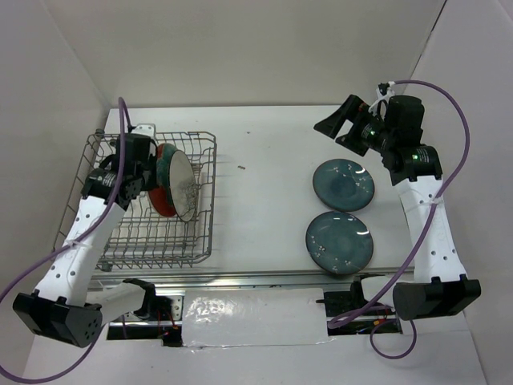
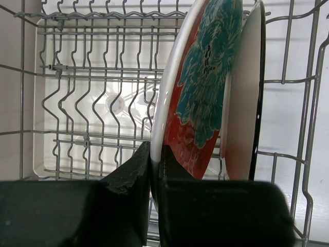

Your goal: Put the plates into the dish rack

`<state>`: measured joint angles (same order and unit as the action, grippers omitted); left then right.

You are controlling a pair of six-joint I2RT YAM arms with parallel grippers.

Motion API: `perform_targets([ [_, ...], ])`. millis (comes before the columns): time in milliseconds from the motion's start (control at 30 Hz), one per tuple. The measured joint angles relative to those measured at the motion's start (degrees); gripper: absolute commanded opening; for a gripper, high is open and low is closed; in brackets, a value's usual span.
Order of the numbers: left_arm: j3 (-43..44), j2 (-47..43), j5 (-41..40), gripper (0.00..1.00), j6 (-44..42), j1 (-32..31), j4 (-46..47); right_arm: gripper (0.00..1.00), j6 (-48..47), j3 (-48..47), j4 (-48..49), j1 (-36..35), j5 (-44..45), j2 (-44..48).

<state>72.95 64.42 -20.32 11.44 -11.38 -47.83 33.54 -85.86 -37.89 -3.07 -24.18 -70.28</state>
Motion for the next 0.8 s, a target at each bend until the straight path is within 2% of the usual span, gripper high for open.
perform_targets([
  [500, 1.0, 0.8, -9.3, 0.00, 9.8, -6.8, -5.1, 1.00, 0.3, 0.0, -0.7, 0.0, 1.3, 1.1],
  [800, 1.5, 1.6, -12.0, 0.00, 12.0, -9.2, -6.2, 1.00, 0.3, 1.4, -0.9, 0.0, 2.8, 4.5],
])
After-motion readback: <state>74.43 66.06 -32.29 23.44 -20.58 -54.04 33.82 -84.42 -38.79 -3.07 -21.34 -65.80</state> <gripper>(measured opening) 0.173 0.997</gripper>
